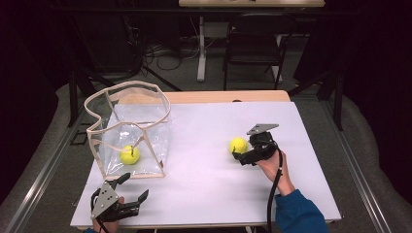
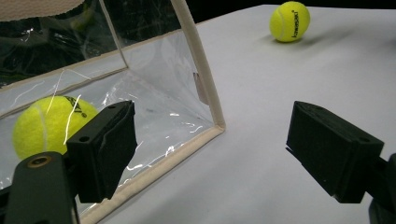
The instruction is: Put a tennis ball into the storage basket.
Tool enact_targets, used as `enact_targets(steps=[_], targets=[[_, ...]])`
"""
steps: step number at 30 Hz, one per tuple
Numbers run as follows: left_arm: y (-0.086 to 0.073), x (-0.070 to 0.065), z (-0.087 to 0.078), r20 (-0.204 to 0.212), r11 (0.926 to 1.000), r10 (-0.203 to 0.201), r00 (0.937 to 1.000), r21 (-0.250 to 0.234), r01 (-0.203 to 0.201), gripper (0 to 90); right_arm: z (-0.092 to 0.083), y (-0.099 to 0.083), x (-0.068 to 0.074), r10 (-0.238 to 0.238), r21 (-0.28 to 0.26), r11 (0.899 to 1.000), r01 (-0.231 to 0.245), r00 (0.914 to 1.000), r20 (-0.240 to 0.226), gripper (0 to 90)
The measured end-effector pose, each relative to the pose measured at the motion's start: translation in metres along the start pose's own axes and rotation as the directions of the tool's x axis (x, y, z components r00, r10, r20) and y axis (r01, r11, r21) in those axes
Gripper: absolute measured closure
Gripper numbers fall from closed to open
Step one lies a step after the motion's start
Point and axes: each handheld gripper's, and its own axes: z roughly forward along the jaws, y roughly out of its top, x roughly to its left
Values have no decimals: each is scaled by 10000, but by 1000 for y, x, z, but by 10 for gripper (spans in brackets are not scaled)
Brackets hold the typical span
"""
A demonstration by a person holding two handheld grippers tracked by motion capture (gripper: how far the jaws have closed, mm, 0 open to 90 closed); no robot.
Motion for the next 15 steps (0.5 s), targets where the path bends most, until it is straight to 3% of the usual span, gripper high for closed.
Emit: enact_targets(steps=[15], targets=[[0,1,0,4,10000,-40,10000,10,40,158,20,1,-12,315,414,9986,-320,9994,139,0]])
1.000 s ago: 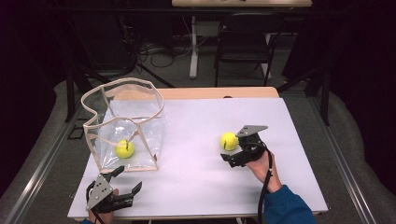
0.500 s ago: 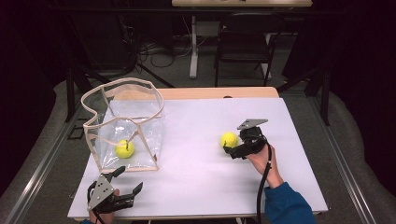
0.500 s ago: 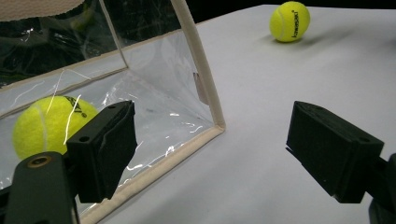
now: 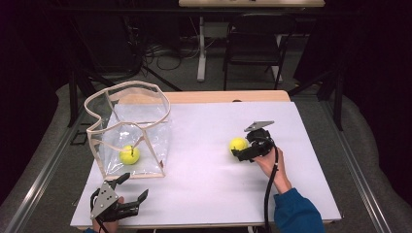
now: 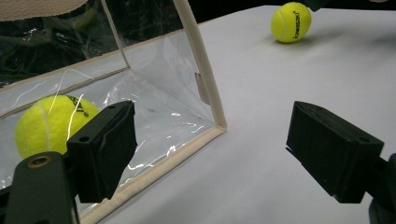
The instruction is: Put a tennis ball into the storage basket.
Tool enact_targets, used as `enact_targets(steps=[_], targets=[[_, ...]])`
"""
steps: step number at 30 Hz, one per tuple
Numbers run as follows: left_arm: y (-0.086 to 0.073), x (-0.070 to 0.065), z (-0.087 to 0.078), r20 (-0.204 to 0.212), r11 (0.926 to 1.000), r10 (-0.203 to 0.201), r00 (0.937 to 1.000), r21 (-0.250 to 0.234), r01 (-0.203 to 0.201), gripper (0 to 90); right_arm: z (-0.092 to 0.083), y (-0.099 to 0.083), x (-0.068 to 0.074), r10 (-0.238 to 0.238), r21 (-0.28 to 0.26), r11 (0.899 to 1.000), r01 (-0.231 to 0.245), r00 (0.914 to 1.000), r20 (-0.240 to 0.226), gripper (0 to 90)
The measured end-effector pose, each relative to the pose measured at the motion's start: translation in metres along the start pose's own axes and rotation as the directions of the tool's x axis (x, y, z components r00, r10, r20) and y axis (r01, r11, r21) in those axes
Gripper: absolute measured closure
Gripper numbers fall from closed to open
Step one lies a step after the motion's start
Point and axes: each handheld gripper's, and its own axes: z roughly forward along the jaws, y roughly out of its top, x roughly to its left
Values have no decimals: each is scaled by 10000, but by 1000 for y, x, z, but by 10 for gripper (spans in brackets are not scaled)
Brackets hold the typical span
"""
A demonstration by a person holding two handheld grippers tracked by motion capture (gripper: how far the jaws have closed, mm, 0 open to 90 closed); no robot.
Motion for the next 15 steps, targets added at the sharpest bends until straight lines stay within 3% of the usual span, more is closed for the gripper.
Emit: enact_targets(steps=[10,15], targets=[[0,0,-1,-54,10000,-18,10000,0,18,158,11,5,-4,188,65,9998,-187,9997,-135,0],[0,0,-1,-49,10000,-4,10000,-10,4,158,18,5,-6,272,483,9985,-262,9995,-184,0]])
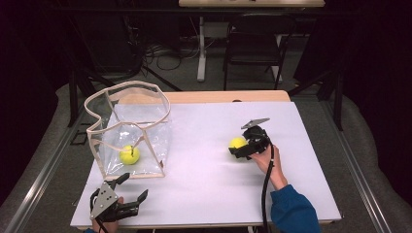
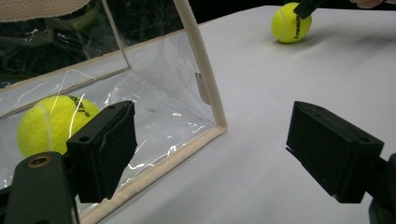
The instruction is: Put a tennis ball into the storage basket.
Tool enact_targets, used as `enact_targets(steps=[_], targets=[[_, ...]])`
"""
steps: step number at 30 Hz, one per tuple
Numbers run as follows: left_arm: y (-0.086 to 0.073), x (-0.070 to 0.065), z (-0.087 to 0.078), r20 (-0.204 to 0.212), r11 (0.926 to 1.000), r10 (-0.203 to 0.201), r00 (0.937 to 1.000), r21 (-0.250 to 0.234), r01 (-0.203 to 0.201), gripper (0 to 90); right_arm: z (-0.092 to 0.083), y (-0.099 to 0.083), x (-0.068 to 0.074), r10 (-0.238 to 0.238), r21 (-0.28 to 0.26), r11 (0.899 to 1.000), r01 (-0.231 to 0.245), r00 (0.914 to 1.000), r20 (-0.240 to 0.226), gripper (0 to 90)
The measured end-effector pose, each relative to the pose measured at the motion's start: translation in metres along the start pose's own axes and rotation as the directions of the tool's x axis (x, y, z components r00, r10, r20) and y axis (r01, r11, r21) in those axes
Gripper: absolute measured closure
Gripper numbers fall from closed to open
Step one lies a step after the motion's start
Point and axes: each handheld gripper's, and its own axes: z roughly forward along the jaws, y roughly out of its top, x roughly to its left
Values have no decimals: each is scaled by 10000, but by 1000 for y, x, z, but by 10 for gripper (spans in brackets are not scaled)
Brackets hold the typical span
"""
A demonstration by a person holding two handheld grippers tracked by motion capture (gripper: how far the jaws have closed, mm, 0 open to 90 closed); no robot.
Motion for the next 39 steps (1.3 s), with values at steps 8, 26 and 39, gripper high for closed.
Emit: enact_targets(steps=[8,26,39], targets=[[0,0,0,20,10000,15,10000,5,-15,158,8,-1,-2,156,197,9997,-155,9999,-48,0],[0,0,0,-12,10000,-19,10000,-12,19,158,19,-2,0,159,789,9967,-178,9996,239,146],[0,0,0,12,10000,13,10000,1,-13,158,19,-2,0,62,907,9959,-65,10000,36,251]])
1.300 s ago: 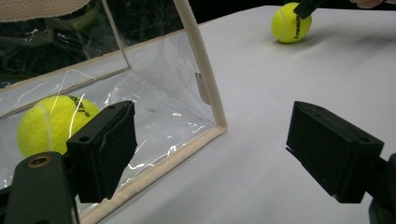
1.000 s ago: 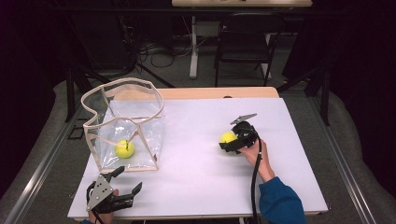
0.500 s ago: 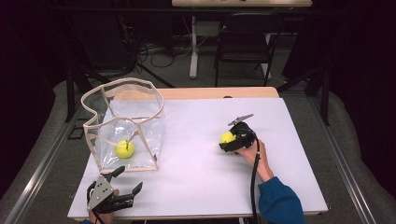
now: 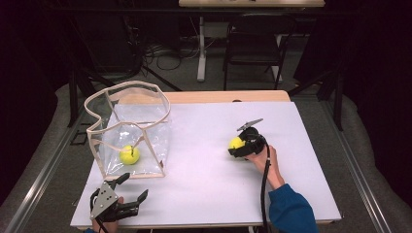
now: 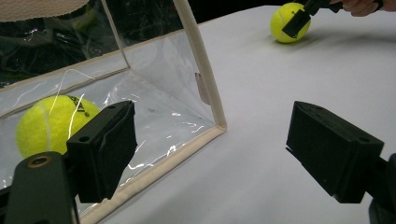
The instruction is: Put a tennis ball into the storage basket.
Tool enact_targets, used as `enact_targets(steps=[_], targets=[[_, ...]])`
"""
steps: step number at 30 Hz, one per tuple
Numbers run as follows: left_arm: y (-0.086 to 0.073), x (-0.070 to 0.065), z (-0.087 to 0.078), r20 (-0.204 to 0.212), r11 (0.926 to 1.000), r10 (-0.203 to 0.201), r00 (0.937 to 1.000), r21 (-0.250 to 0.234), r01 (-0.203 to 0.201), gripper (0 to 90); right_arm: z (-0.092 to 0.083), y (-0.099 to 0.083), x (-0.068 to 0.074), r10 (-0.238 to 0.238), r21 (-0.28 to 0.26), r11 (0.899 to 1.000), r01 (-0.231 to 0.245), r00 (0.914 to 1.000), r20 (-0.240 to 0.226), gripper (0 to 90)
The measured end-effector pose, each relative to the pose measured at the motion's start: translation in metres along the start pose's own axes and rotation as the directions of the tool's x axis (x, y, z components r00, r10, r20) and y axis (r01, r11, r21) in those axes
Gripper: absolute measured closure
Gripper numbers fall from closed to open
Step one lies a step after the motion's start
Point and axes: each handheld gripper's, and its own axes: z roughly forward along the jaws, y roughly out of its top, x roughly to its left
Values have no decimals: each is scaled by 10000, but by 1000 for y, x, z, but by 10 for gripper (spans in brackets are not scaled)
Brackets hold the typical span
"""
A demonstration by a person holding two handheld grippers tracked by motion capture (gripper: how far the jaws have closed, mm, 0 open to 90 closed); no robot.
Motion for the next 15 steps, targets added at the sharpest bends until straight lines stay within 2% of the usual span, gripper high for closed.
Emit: enact_targets(steps=[15], targets=[[0,0,-1,11,10000,-42,10000,-46,42,158,-7,3,4,-352,-251,9991,353,9994,47,260]])
